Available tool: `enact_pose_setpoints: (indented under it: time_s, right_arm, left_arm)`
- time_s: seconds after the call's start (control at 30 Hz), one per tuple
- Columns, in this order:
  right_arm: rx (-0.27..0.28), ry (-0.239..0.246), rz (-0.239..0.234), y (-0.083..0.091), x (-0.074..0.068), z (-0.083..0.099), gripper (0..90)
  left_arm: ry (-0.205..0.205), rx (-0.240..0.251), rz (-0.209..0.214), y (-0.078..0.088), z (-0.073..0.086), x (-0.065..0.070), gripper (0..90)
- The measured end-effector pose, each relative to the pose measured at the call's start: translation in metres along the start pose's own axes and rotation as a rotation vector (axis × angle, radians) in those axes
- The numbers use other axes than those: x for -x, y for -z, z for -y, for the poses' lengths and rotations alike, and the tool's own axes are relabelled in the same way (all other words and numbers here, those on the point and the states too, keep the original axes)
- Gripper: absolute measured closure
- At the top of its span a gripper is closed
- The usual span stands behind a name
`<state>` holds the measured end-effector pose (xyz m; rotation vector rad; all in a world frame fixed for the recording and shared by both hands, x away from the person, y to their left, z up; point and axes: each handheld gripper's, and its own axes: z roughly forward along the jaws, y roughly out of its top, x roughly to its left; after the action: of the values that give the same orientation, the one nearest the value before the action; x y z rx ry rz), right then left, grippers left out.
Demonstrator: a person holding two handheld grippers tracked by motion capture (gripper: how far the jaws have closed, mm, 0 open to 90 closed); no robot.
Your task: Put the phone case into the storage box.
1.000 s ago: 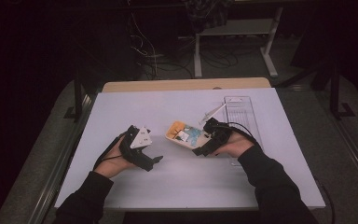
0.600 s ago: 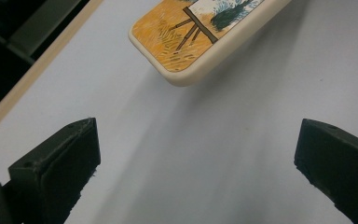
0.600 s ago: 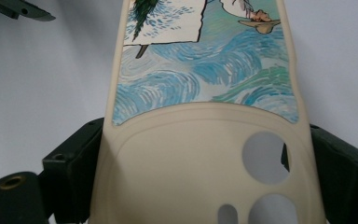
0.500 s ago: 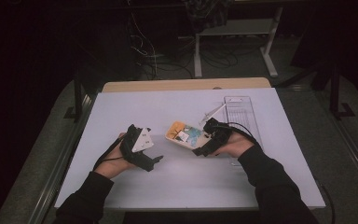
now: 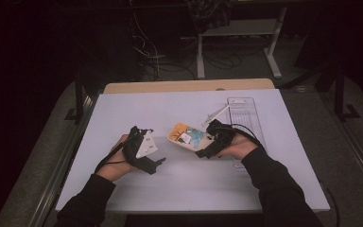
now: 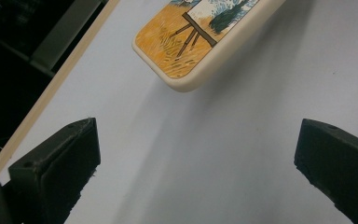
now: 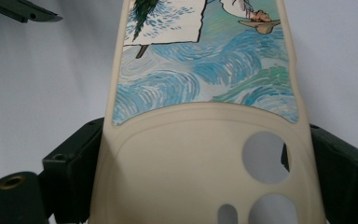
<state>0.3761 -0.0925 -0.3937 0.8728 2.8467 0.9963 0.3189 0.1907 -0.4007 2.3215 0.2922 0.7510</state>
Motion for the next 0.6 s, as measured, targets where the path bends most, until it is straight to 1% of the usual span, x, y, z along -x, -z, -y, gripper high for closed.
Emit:
enact_pose_setpoints:
  time_s: [0.13,0.2,0.23,0.37,0.43,0.47,0.5,0.6]
  right_arm:
    - [0.002,0.0,-0.002,0.001,0.0,0.0,9.4]
    - [0.005,-0.011,-0.009,0.001,0.0,0.0,9.4]
    - [0.002,0.002,0.001,0.001,0.001,0.0,9.4]
    - [0.003,0.001,-0.004,0.001,0.0,0.0,9.4]
    - [0.003,0.001,-0.006,0.001,0.0,0.0,9.5]
    - [0.001,0.012,-0.005,0.001,0.0,0.0,9.4]
    - [0.001,0.009,-0.004,0.0,0.0,0.0,9.5]
    - [0.002,0.009,-0.004,0.0,0.0,0.0,9.5]
  left_arm:
    - [-0.038,-0.011,-0.019,-0.001,0.0,0.002,0.0]
    - [-0.057,-0.018,-0.027,-0.001,-0.001,0.003,0.0]
    - [-0.063,-0.016,-0.035,-0.001,-0.002,0.004,0.0]
    - [-0.091,-0.01,-0.054,-0.001,-0.003,0.007,0.0]
    - [-0.101,-0.012,-0.057,-0.002,-0.004,0.009,0.0]
    - [-0.115,-0.012,-0.066,-0.002,-0.005,0.009,0.0]
    - [-0.117,-0.015,-0.065,-0.001,-0.005,0.01,0.0]
    - [-0.141,-0.014,-0.082,-0.002,-0.006,0.011,0.0]
